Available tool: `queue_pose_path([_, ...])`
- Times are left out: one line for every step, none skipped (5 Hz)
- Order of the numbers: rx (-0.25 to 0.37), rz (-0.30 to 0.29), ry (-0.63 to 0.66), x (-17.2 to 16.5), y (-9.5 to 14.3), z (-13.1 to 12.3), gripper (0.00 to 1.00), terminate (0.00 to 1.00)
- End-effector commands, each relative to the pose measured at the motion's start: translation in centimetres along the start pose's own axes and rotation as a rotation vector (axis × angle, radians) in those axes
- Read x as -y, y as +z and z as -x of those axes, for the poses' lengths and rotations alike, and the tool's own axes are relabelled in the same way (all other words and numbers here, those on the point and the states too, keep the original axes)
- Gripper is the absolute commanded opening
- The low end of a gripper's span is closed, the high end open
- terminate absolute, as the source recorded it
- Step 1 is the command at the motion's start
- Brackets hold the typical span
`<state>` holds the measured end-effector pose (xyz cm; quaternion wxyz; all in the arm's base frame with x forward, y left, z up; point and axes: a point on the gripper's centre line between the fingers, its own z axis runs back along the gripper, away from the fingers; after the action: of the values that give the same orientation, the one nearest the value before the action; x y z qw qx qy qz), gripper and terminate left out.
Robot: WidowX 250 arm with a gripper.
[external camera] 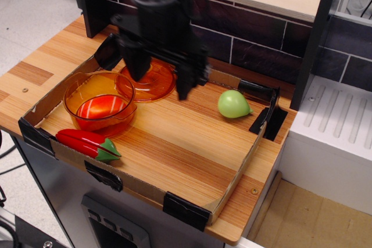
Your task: Take sushi out of pot
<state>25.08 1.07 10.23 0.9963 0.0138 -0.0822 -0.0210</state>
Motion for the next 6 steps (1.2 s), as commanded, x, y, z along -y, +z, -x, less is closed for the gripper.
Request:
queue_pose_path([-0.164, -0.013, -0.240, -4.7, 0.5, -0.6, 1.00, 0.00])
queue_pose_path([-0.197, -0.019, -0.322, -6.5, -0.5, -1.2, 1.00, 0.00])
queue_pose_path([-0.178, -0.009, -0.390, -7.9, -1.3, -1.4, 1.00, 0.00])
queue_pose_path([-0.142, 0.019, -0.453, -8.4, -2.8, -1.3, 1.00, 0.00])
queue_pose_path([-0.119, -0.005, -0.489, -8.5, -4.9, -0.7, 1.00, 0.00])
queue_pose_path([-0.141, 0.004, -0.496, -8.5, -5.7, -0.3, 1.00, 0.00])
